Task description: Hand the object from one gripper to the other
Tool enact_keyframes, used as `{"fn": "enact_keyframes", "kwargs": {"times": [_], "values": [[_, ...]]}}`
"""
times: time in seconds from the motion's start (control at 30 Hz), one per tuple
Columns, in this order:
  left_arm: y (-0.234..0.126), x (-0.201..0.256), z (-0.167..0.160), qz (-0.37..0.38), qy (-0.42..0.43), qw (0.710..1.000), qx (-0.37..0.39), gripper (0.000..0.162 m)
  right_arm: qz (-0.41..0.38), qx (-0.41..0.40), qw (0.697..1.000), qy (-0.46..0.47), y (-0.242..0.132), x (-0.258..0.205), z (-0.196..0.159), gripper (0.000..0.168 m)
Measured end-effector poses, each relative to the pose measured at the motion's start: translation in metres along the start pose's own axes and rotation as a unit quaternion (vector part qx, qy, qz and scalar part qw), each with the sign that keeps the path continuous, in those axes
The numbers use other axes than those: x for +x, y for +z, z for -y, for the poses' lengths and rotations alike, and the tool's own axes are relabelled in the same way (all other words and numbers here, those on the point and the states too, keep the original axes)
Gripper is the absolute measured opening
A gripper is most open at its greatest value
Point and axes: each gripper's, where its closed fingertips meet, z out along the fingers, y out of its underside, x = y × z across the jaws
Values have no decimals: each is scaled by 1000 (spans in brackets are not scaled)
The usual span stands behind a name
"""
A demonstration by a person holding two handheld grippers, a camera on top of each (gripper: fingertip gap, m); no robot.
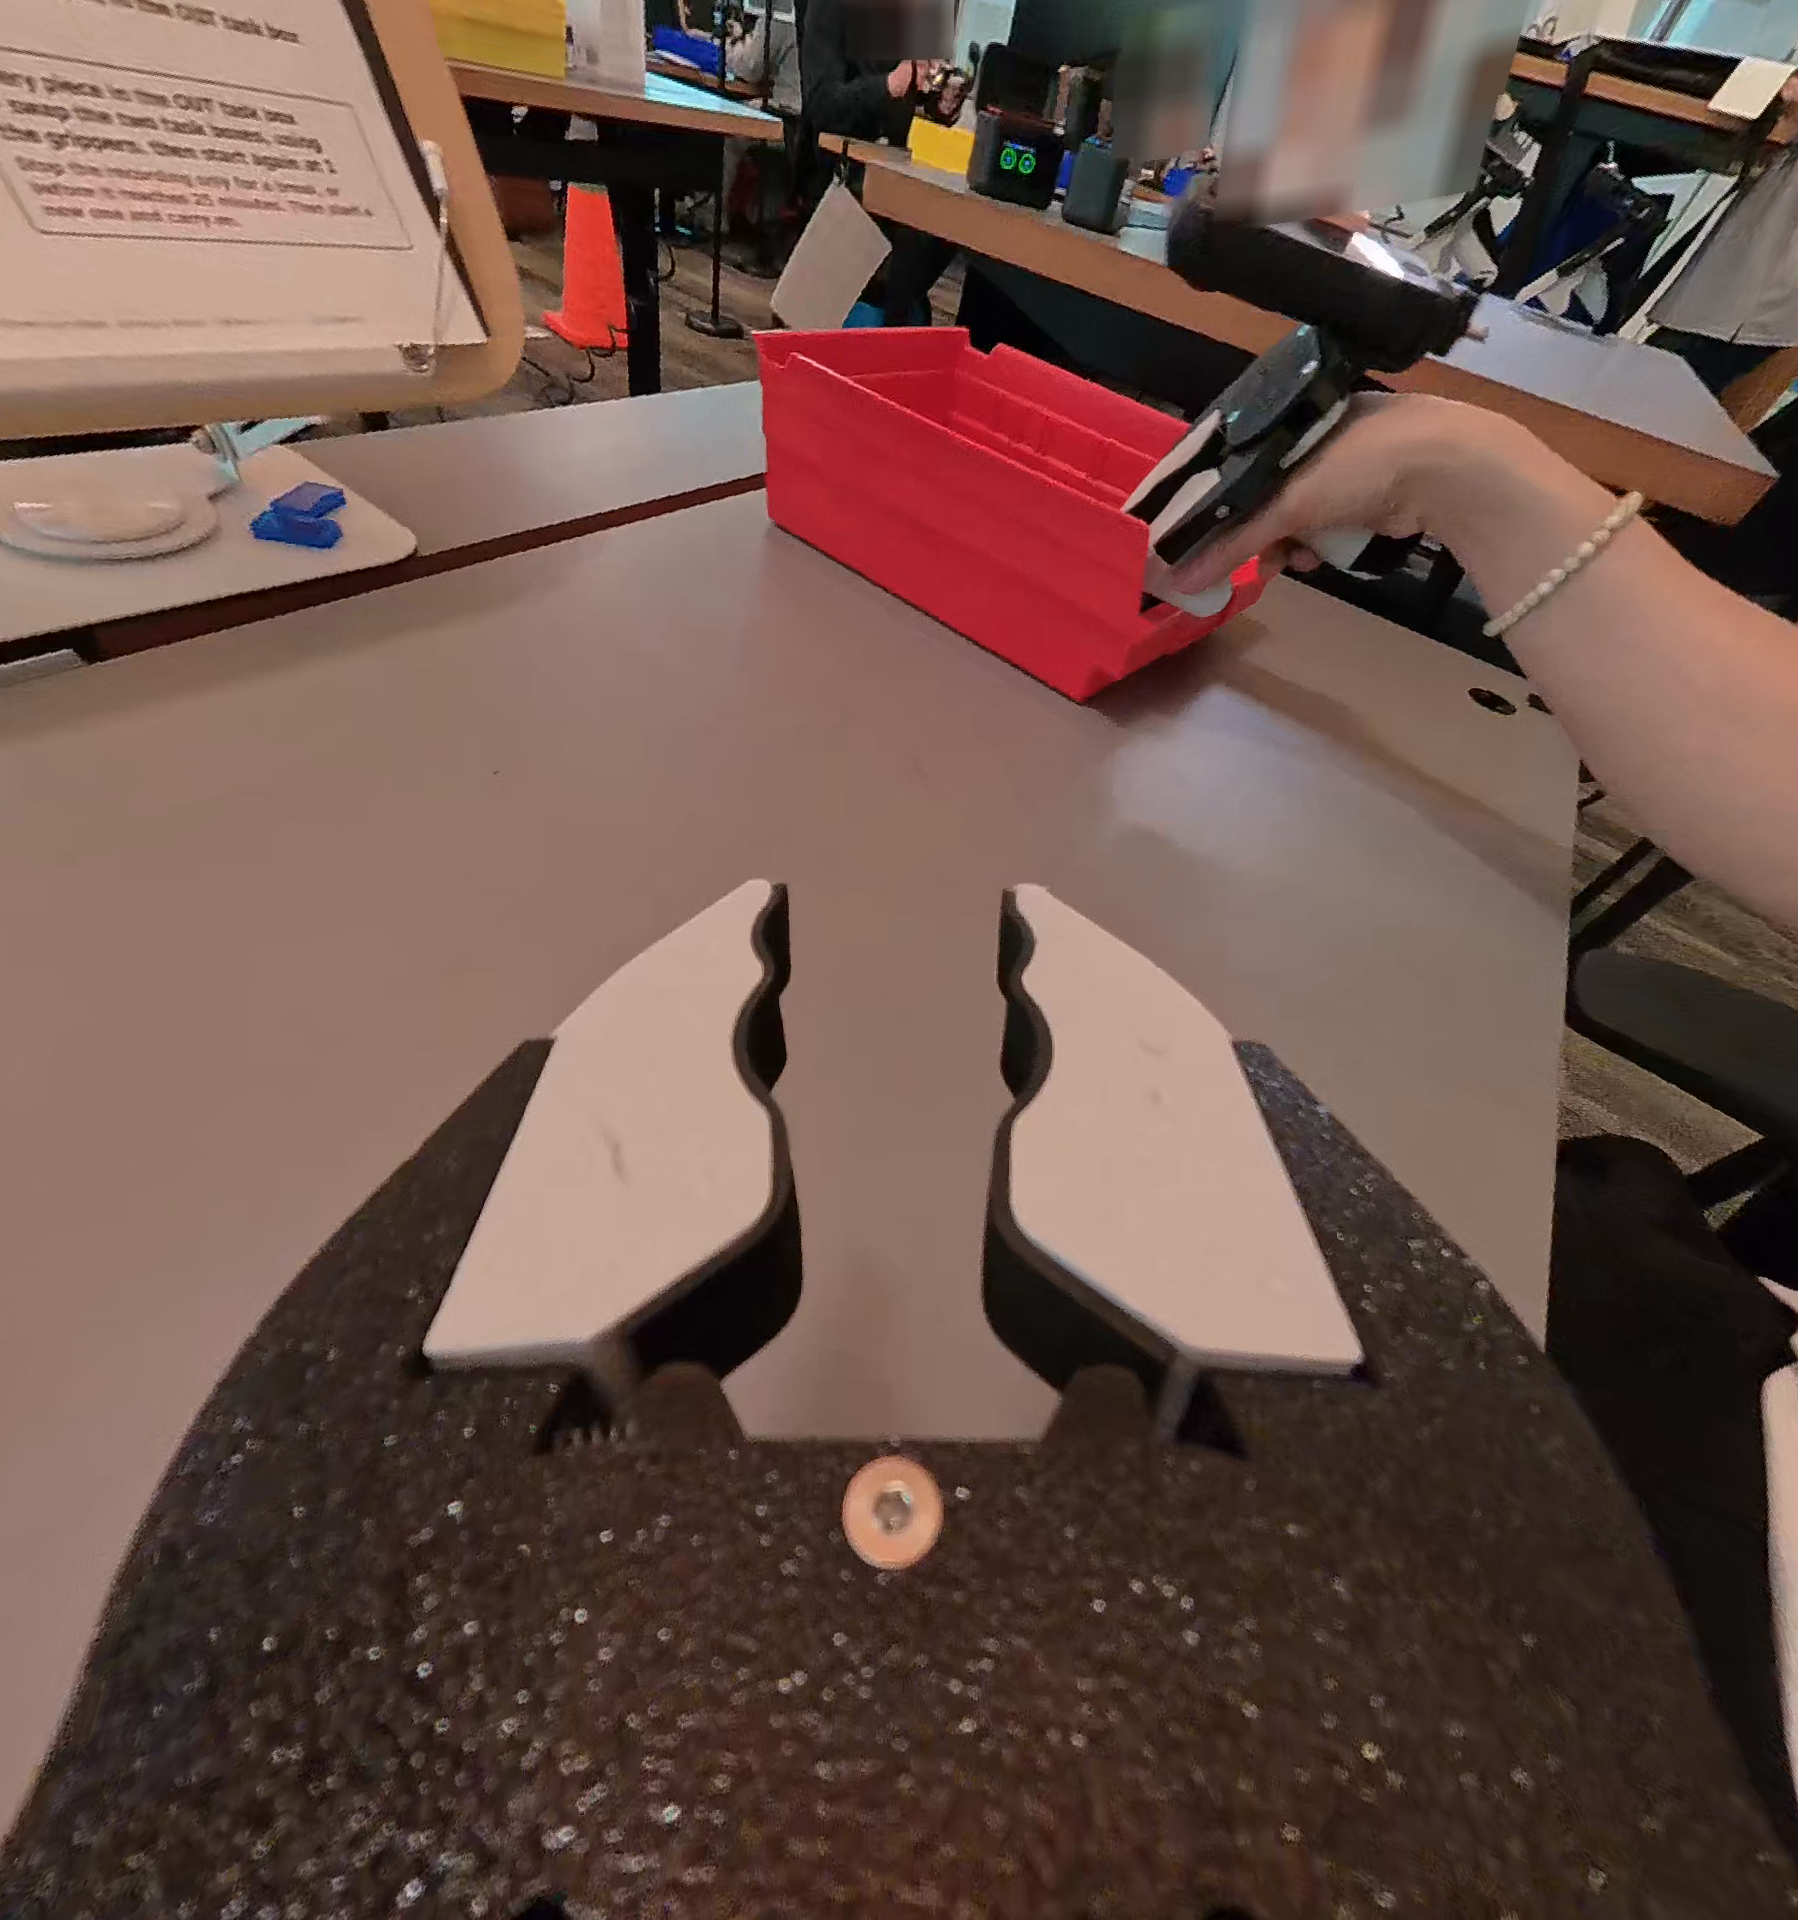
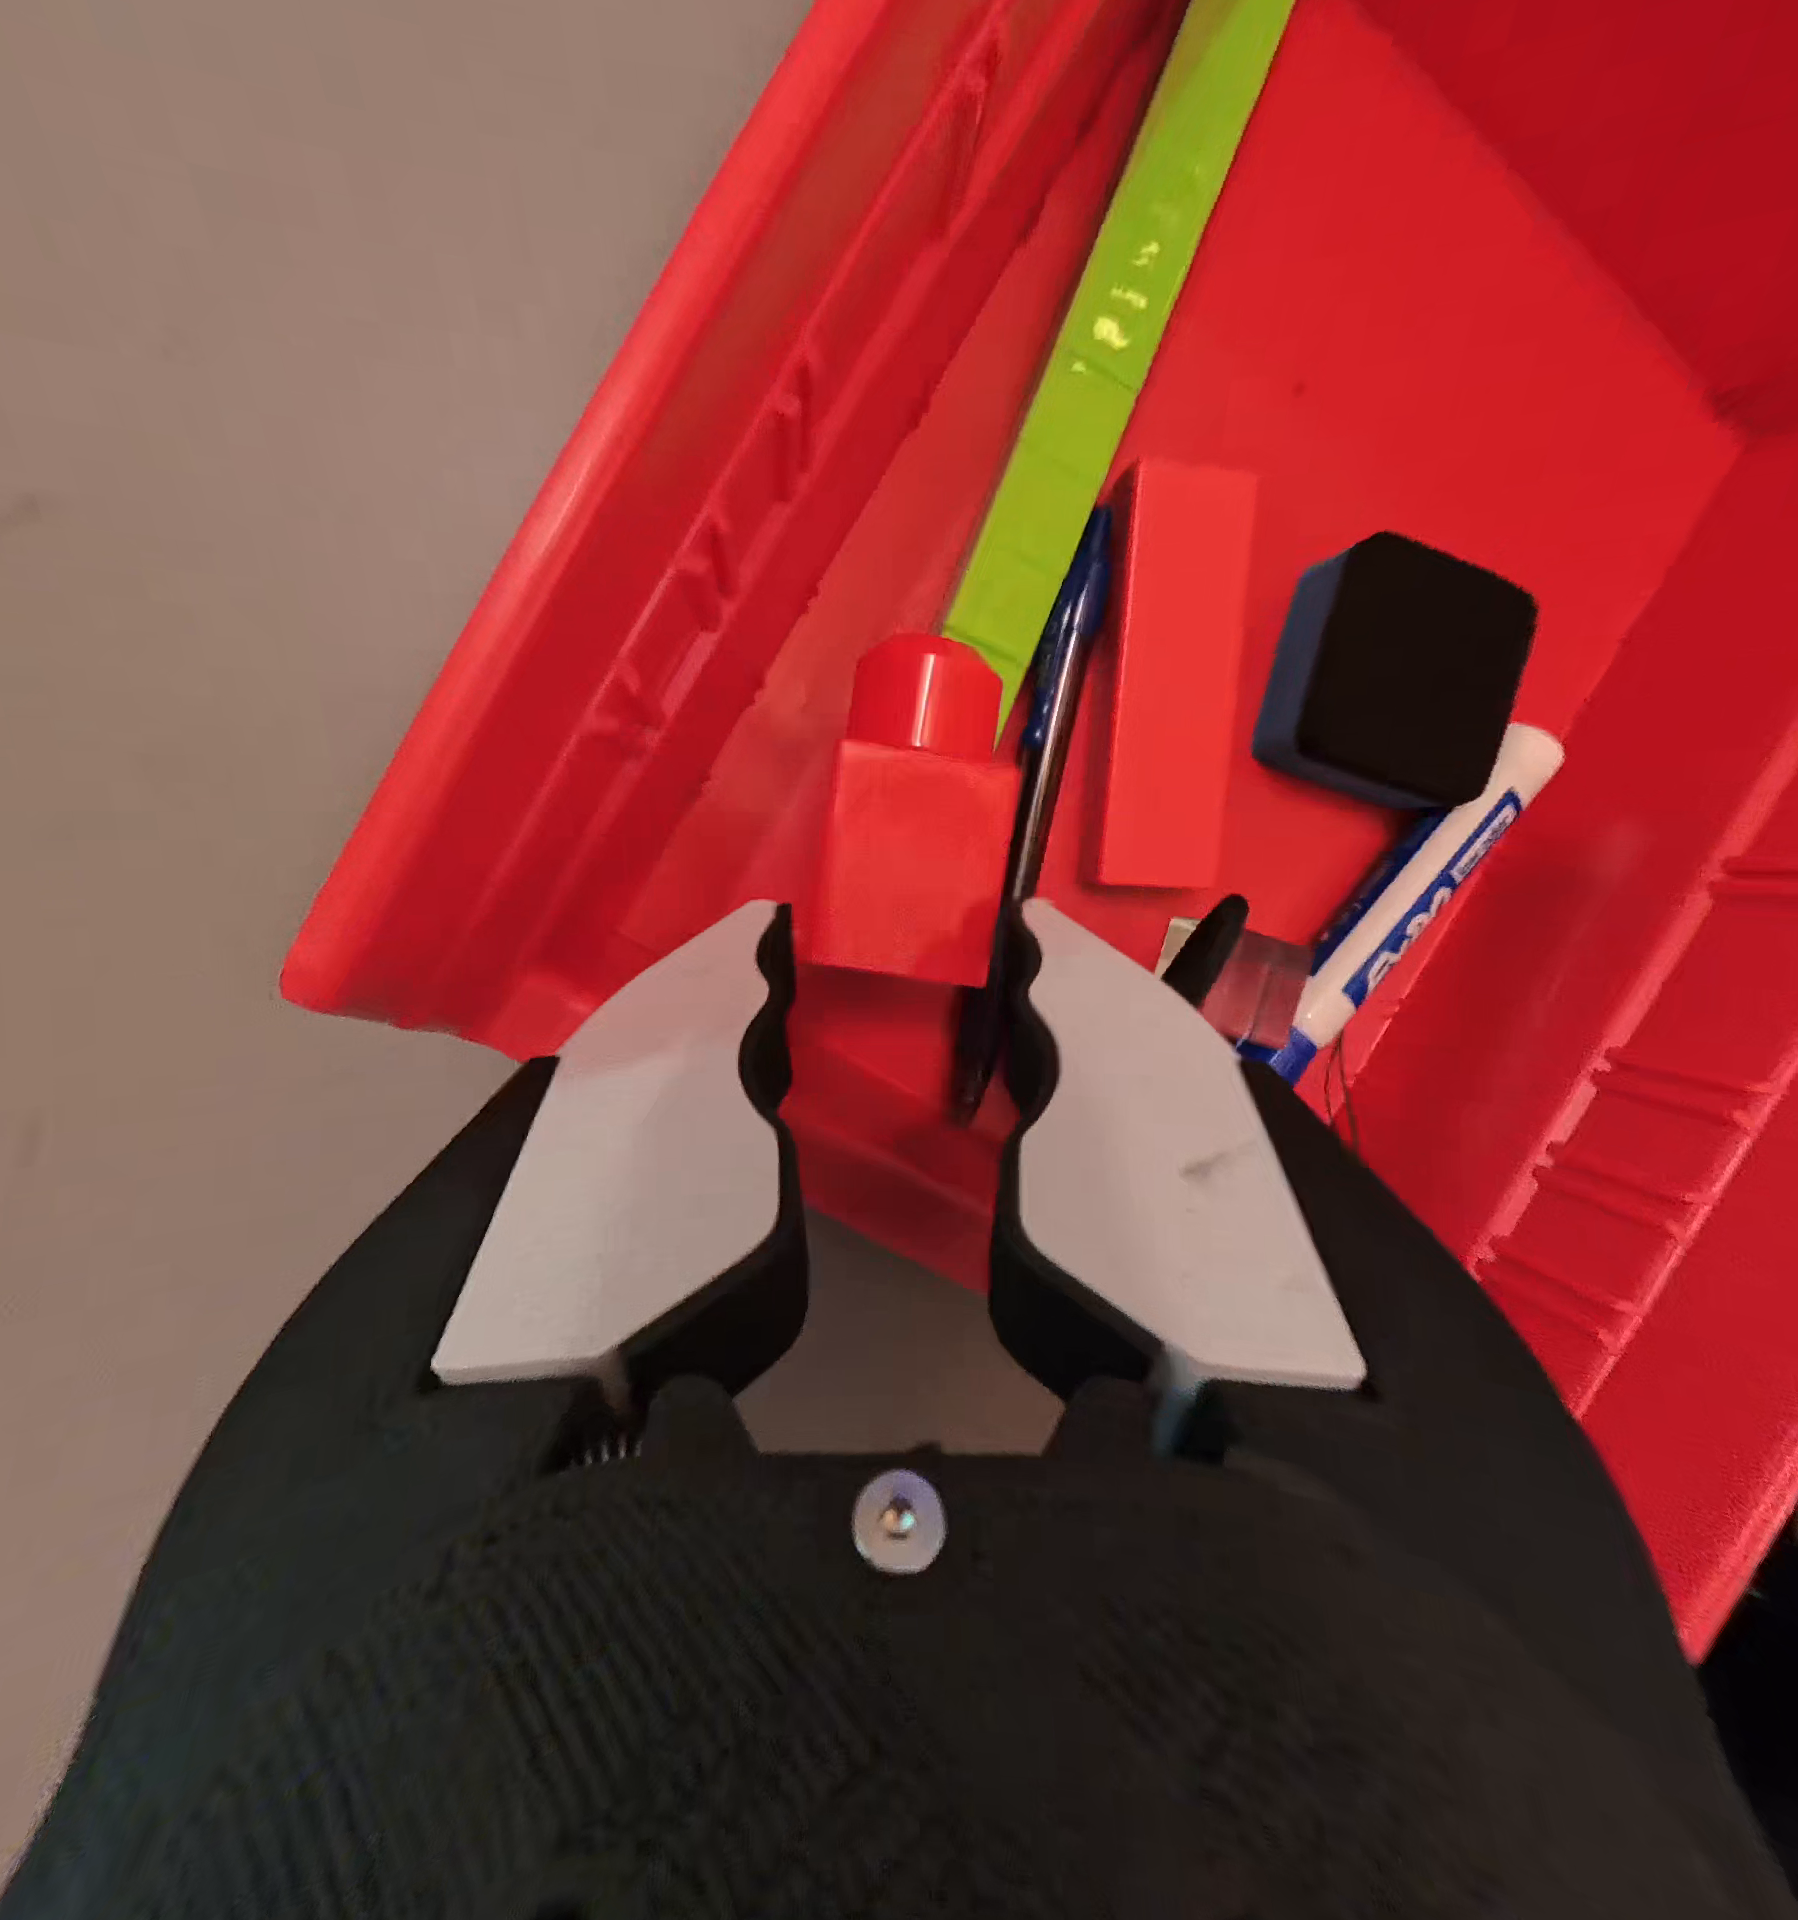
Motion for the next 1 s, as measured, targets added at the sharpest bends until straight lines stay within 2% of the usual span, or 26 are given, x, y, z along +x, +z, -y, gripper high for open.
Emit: {"fn": "enact_keyframes", "kwargs": {"times": [0.17, 0.27, 0.37, 0.43, 0.53, 0.6, 0.67, 0.73, 0.8, 1.0], "values": [[-12, -25, -4, 37, -17, 999, 7, 37, -52, 54, 997, 12, -16, 11, 6, 61], [-25, -49, -3, 79, -59, 995, 27, 37, -107, 132, 985, 8, -46, 15, 21, 70], [-49, -83, 0, 154, -93, 982, 54, 35, -143, 227, 963, -40, -79, -2, 44, 71], [-69, -109, 5, 210, -62, 974, 56, 33, -132, 271, 949, -92, -91, -23, 57, 70], [-90, -153, 21, 266, 80, 961, -16, 37, -92, 283, 945, -135, -90, -48, 61, 68], [-97, -187, 30, 273, 220, 929, -123, 42, -73, 286, 944, -145, -85, -58, 62, 67], [-105, -221, 33, 252, 340, 872, -244, 48, -55, 287, 944, -156, -77, -66, 60, 67], [-110, -252, 35, 217, 420, 815, -336, 47, -49, 294, 941, -162, -71, -71, 60, 65], [-112, -281, 31, 178, 448, 778, -403, 43, -45, 286, 941, -178, -67, -76, 61, 65], [-111, -357, -1, 110, 424, 706, -557, 43, -16, 298, 935, -193, -63, -89, 64, 65]]}}
